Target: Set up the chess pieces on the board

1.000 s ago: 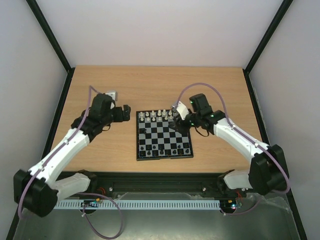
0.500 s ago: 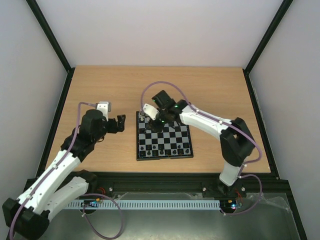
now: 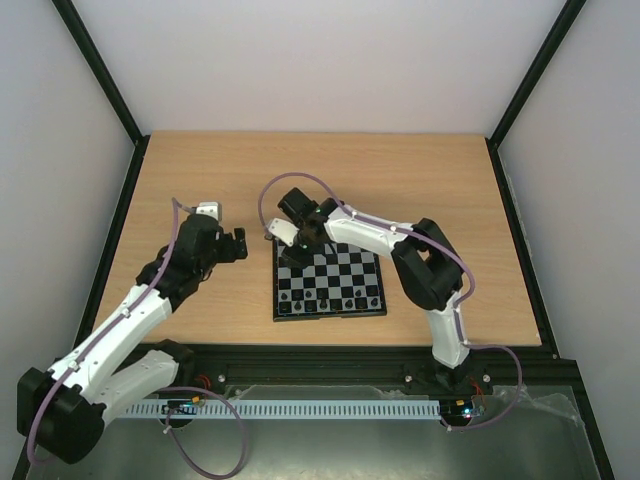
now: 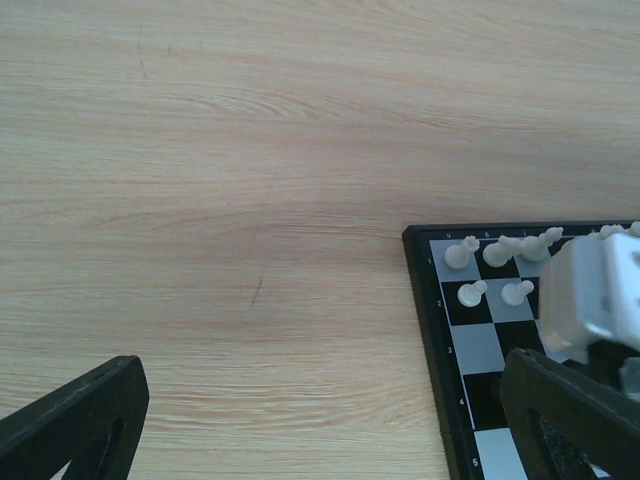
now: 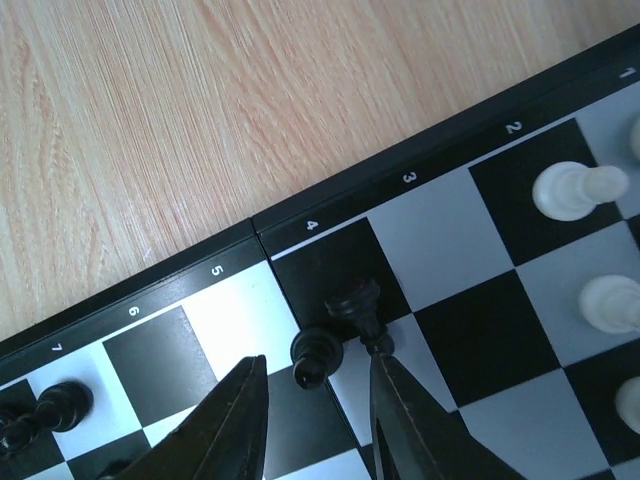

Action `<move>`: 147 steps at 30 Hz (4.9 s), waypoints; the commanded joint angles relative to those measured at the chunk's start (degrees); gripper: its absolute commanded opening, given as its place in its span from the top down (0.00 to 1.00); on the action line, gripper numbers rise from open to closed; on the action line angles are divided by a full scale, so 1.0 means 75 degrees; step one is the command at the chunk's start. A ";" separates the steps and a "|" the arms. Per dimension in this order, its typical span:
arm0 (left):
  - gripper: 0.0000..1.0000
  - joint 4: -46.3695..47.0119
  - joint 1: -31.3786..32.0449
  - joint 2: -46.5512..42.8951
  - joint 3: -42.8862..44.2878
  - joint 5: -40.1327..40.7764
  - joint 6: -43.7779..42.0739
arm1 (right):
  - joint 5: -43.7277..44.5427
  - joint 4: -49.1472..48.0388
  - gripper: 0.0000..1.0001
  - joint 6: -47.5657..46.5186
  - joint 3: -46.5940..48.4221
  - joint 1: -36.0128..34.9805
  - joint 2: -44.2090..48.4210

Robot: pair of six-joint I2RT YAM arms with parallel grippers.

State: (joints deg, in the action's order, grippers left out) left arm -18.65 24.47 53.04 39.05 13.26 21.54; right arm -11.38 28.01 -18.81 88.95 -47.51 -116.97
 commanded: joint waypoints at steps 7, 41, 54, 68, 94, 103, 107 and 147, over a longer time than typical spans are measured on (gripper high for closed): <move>0.01 0.0036 -0.0028 -0.0408 0.0059 0.0214 -0.0120 | 0.0086 0.0680 0.77 0.0117 0.0600 -0.0158 -0.0485; 0.01 0.0040 -0.0040 -0.0427 0.0021 0.0078 -0.0237 | 0.0111 0.0904 0.93 0.0082 0.0280 -0.0193 -0.0367; 0.01 0.0054 -0.0040 -0.0429 0.0022 0.0008 -0.0243 | 0.0626 0.0753 0.95 0.0035 -0.1200 -0.0182 0.0858; 0.01 0.0041 -0.0043 -0.0392 0.0020 -0.0005 -0.0265 | 0.0801 0.0578 0.96 0.0105 -0.2530 0.0211 0.2026; 0.01 0.0038 -0.0063 -0.0345 0.0009 0.0061 -0.0259 | -0.0348 0.0555 0.95 -0.0062 -0.3638 0.0463 0.2697; 0.01 0.0038 -0.0063 -0.0322 0.0012 0.0008 -0.0259 | -0.0416 0.0699 0.95 -0.0177 -0.3690 0.0465 0.2573; 0.01 0.0049 -0.0063 -0.0322 0.0019 0.0002 -0.0259 | -0.0179 0.0657 0.95 -0.0154 -0.3720 0.0463 0.2570; 0.43 -0.0344 0.0743 0.2795 0.0939 -0.3387 -0.1755 | -0.2038 0.0068 0.65 0.0318 -0.5022 0.2666 0.5855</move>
State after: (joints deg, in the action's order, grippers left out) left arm -17.58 26.70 69.67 41.41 -8.64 12.03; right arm -21.50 29.65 -17.72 56.05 -28.40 -77.23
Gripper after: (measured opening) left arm 0.575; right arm 0.346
